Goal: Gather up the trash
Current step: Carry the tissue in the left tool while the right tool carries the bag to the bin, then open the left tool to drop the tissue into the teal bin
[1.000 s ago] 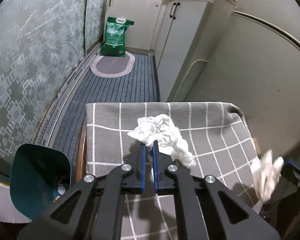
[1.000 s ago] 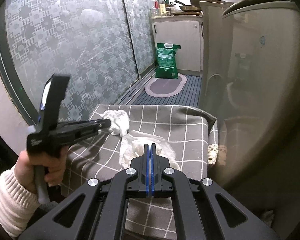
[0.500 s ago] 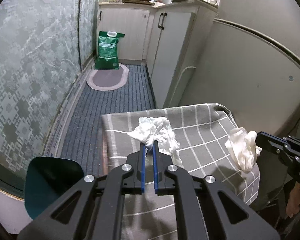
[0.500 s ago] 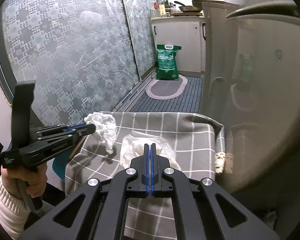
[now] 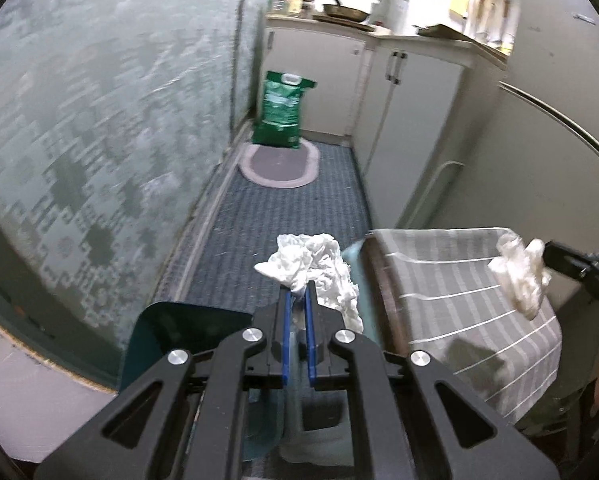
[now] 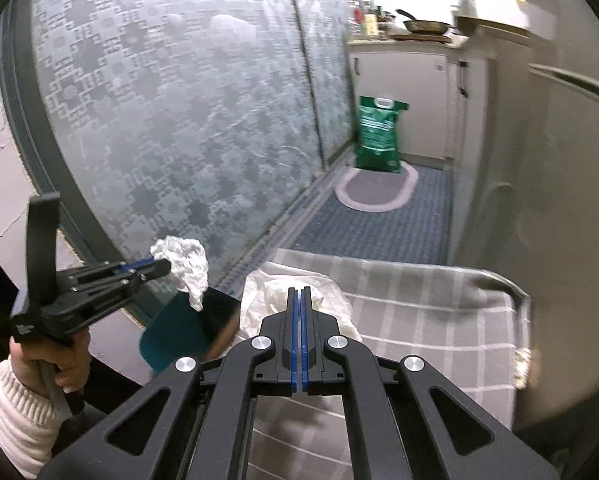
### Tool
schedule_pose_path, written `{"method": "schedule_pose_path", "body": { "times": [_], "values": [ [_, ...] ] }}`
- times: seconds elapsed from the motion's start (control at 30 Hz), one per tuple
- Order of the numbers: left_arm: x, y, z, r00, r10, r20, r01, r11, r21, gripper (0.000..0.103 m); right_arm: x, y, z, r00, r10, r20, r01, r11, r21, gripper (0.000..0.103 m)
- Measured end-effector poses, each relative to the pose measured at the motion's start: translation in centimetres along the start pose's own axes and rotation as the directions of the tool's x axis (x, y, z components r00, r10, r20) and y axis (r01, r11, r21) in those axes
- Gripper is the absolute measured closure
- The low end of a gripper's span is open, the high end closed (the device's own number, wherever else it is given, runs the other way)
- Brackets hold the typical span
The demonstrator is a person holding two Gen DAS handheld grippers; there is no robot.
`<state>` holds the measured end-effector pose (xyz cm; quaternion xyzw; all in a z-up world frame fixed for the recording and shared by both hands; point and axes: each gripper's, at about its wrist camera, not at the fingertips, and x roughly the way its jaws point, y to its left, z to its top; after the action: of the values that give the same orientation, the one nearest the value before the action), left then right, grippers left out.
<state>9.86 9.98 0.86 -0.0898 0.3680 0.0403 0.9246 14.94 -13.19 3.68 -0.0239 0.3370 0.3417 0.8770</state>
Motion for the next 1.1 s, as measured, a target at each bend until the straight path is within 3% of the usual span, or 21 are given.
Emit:
{"method": "schedule_pose_path", "body": {
  "times": [0.2,0.4,0.63,0.73,0.77,0.83,0.93,1.1],
  "values": [
    [-0.1,4.1,-1.6,0.998,0.062,-0.029,-0.062,0.998,0.002,0.095,2.5,4.6,1.6,0.998,0.061,-0.011,-0.062,0.997,-0.053,0.102],
    [0.8,8.2,-4.1,0.987,0.121,-0.109,-0.124,0.992,-0.016,0.094,5.7,8.4,2.2,0.993,0.103,-0.055,-0.108,0.989,-0.099,0.102],
    [1.7,10.6,-6.3,0.974,0.134,-0.182,-0.137,0.991,-0.005,0.093,9.4,12.4,2.0,0.984,0.135,-0.116,-0.151,0.978,-0.144,0.102],
    [2.4,11.2,-7.2,0.966,0.130,-0.224,-0.134,0.991,0.000,0.088,10.6,13.7,1.8,0.980,0.141,-0.138,-0.162,0.974,-0.157,0.102],
    [2.7,11.5,-7.6,0.962,0.130,-0.239,-0.134,0.991,0.001,0.077,11.0,14.2,1.7,0.979,0.143,-0.146,-0.166,0.973,-0.161,0.102],
    [3.2,11.9,-8.1,0.958,0.134,-0.253,-0.136,0.991,0.009,0.070,11.7,14.8,1.5,0.976,0.144,-0.161,-0.171,0.971,-0.169,0.102],
    [3.3,12.5,-8.6,0.954,0.147,-0.261,-0.147,0.989,0.019,0.072,12.9,15.6,1.2,0.973,0.140,-0.185,-0.173,0.969,-0.176,0.102],
    [2.0,13.4,-8.0,0.963,0.140,-0.230,-0.145,0.989,-0.004,0.072,14.6,16.7,0.8,0.967,0.126,-0.221,-0.168,0.968,-0.187,0.102]
  ]
}}
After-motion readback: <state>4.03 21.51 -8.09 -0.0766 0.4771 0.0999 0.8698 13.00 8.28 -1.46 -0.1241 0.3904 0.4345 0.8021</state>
